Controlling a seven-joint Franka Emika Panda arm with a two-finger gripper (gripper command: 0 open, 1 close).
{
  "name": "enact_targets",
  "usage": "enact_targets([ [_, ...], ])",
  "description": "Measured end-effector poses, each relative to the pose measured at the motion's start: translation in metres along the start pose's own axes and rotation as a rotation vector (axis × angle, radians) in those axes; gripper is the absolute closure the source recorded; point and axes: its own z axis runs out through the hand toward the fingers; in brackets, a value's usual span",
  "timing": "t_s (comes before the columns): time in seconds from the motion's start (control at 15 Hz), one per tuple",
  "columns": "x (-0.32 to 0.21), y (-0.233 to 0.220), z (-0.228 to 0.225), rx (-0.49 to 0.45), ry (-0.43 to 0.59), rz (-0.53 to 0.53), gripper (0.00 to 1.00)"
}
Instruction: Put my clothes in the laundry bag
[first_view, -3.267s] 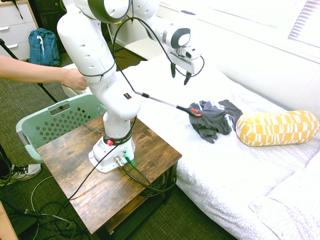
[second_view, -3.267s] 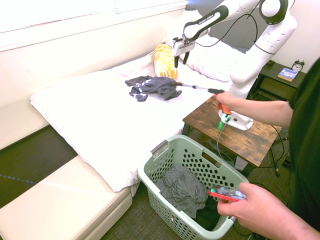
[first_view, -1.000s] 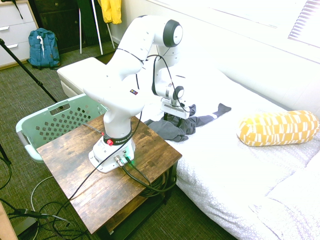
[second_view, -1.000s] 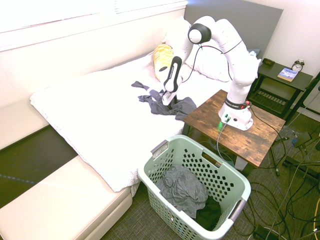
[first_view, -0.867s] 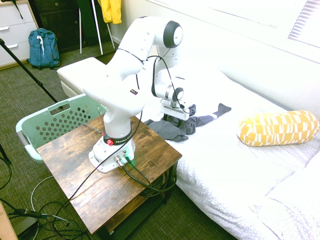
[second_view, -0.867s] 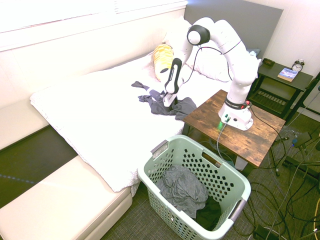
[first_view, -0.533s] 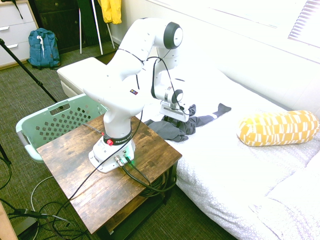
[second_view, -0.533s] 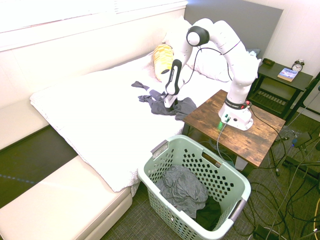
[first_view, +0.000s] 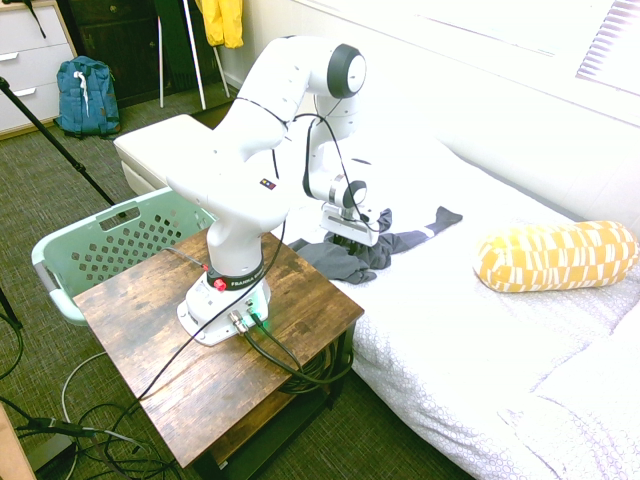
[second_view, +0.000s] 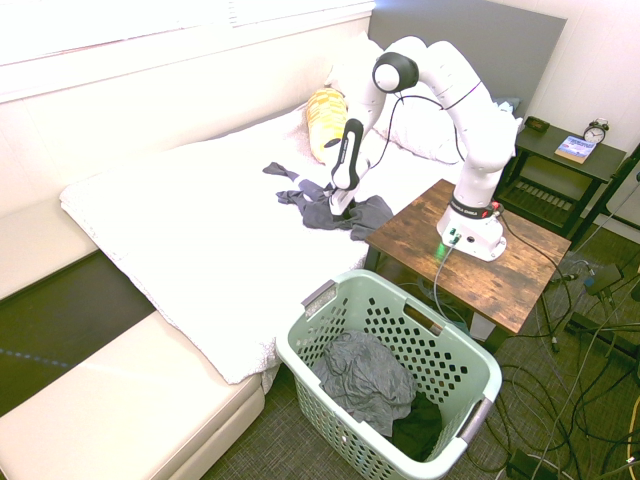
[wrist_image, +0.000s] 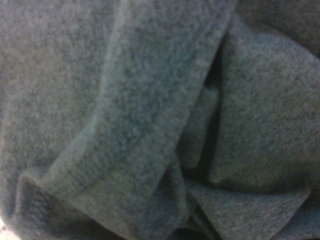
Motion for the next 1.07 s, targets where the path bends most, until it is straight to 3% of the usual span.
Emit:
enact_targets([
  [0.6,0.005,0.006,-0.022,0.032,0.002,0.058,1.0],
  [0.87,0.005,0.037,-0.103,0.111,0.076,0.08,1.0],
  [1.07,-0.025,0.035,-0.174,0.164,0.186,0.016,1.0],
])
